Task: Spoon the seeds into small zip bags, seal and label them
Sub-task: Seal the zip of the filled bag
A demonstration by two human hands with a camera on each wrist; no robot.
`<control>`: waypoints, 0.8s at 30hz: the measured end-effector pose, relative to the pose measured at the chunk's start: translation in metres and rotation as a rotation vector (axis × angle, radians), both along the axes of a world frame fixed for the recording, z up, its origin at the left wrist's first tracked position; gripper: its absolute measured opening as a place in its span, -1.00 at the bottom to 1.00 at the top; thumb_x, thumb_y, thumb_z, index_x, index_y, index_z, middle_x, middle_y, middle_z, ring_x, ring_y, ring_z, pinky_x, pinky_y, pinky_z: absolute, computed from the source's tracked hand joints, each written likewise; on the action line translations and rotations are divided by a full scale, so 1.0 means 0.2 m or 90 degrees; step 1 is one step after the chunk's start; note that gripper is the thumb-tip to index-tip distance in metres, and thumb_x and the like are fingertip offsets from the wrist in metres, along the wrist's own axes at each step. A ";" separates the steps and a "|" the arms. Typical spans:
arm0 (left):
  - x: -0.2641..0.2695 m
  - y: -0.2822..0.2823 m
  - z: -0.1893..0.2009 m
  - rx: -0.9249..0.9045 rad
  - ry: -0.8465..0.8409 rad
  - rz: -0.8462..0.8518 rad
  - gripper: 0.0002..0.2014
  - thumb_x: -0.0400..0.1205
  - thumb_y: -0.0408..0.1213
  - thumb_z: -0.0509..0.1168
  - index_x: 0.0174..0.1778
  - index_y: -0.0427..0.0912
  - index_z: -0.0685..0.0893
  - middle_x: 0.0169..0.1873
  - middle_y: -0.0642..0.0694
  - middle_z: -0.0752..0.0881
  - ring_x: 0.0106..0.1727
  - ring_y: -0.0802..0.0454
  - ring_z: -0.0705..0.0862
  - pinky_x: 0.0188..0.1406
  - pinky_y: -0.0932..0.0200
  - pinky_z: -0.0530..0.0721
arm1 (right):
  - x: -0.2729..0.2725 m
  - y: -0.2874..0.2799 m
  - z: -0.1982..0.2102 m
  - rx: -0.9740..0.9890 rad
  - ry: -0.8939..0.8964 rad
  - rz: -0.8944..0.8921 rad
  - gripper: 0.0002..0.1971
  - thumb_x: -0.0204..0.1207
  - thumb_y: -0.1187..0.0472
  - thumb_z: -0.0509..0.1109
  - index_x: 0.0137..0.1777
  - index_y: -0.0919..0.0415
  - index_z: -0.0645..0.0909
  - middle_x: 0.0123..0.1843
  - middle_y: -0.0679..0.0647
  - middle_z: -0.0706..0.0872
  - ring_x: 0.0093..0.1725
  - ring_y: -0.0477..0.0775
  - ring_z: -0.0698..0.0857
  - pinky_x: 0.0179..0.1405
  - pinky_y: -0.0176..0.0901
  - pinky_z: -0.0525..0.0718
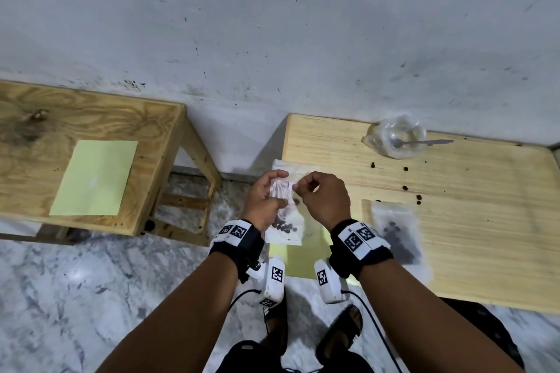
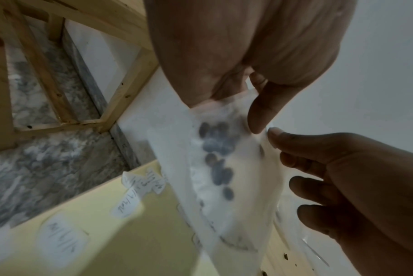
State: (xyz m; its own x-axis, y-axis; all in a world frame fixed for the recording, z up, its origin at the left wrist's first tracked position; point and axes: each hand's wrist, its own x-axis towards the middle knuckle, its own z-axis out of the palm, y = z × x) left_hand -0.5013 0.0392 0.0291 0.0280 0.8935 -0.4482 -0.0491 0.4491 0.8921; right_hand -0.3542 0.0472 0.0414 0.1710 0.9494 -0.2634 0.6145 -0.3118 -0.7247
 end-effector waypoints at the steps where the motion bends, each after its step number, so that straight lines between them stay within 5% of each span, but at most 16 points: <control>1: 0.00 0.00 0.00 0.002 -0.002 0.004 -0.39 0.39 -0.83 0.20 0.22 -0.16 0.66 0.03 -0.04 0.76 -0.25 0.30 0.76 -0.29 0.18 0.69 | -0.01 -0.01 0.00 0.010 -0.010 -0.011 -0.86 0.47 -0.01 0.57 -0.21 0.00 0.72 -0.33 -0.21 0.68 -0.27 -0.18 0.65 -0.26 -0.23 0.45; 4: 0.01 -0.01 -0.01 0.007 -0.015 0.040 -0.52 0.42 -0.71 0.29 0.10 -0.08 0.71 0.17 -0.10 0.74 -0.01 0.11 0.76 -0.04 0.09 0.72 | -0.02 -0.05 0.00 0.065 -0.028 -0.065 -0.67 0.35 -0.08 0.65 -0.03 -0.04 0.61 -0.08 -0.18 0.59 -0.18 -0.17 0.58 -0.27 -0.18 0.44; 7: 0.01 -0.01 -0.03 0.005 -0.008 0.075 -0.78 0.53 -0.46 0.44 -0.04 -0.03 0.73 0.08 -0.02 0.75 0.06 0.06 0.73 0.04 0.16 0.67 | -0.01 -0.07 -0.01 0.063 0.028 -0.121 -0.44 0.24 -0.12 0.72 0.06 0.00 0.47 0.06 -0.10 0.55 -0.08 -0.09 0.58 -0.19 -0.11 0.49; 11: 0.00 -0.01 -0.05 0.033 0.031 0.066 -0.86 0.58 -0.40 0.44 -0.06 -0.07 0.71 0.04 -0.01 0.76 0.10 0.08 0.71 -0.04 0.22 0.61 | 0.01 -0.08 -0.06 0.018 0.177 -0.127 -0.51 0.26 -0.04 0.73 -0.04 -0.05 0.45 -0.20 0.01 0.71 -0.23 0.03 0.65 -0.17 -0.04 0.60; 15: 0.01 -0.01 -0.06 0.045 0.032 0.050 -0.84 0.58 -0.47 0.43 -0.01 -0.15 0.70 0.09 -0.09 0.77 0.14 0.02 0.72 -0.07 0.28 0.66 | 0.02 -0.10 -0.09 0.038 0.182 -0.125 -0.56 0.31 0.03 0.71 -0.07 -0.03 0.45 -0.28 0.02 0.68 -0.30 0.01 0.59 -0.23 -0.06 0.55; 20: -0.01 -0.03 -0.09 0.034 0.022 0.029 -0.71 0.51 -0.54 0.45 0.00 -0.05 0.73 0.18 -0.13 0.77 0.29 -0.11 0.71 0.24 -0.06 0.72 | 0.05 -0.11 -0.12 0.055 0.193 -0.081 -0.54 0.26 0.08 0.74 -0.11 -0.10 0.45 -0.24 -0.08 0.61 -0.24 0.02 0.57 -0.14 0.06 0.61; 24: -0.01 -0.03 -0.08 0.024 0.030 0.032 -0.68 0.46 -0.48 0.47 -0.04 0.07 0.76 0.16 -0.14 0.79 0.19 -0.16 0.76 0.26 -0.23 0.71 | 0.05 -0.11 -0.12 0.066 0.175 -0.075 -0.54 0.27 0.13 0.73 -0.15 -0.10 0.43 -0.21 -0.12 0.59 -0.24 -0.01 0.56 -0.14 0.07 0.61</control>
